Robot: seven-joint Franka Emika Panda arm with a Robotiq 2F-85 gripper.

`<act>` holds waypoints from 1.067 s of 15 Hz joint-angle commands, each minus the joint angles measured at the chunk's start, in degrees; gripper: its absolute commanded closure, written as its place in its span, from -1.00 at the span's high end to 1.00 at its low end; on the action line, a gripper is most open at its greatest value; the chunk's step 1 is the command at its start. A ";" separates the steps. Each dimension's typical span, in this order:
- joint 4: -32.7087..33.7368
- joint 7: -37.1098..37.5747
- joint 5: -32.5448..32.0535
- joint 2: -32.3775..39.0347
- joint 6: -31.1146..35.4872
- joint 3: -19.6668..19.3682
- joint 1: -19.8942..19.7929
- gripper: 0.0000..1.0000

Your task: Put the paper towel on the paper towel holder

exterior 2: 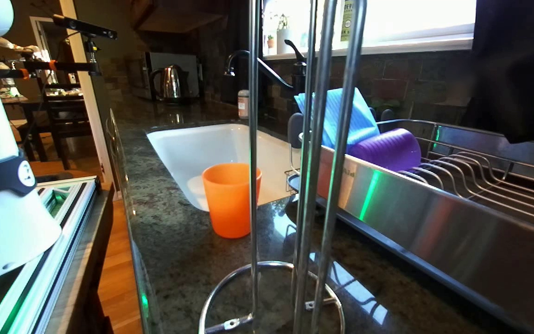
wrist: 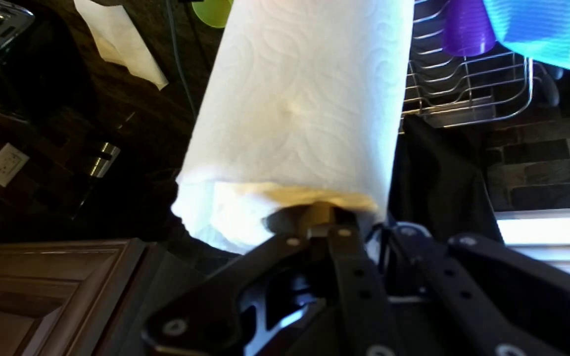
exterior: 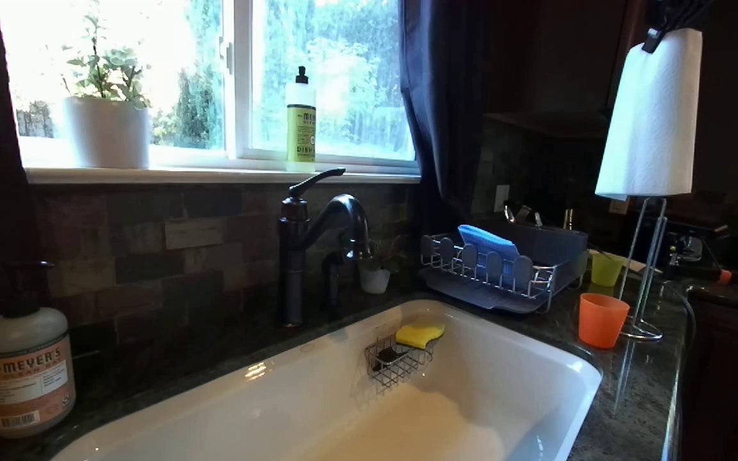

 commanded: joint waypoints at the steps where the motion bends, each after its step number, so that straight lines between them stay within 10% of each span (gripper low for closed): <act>1: -1.66 0.58 0.77 -1.14 2.17 -0.14 -0.51 -0.95; 16: -5.69 1.82 0.75 -1.10 4.86 -0.16 -1.71 -0.95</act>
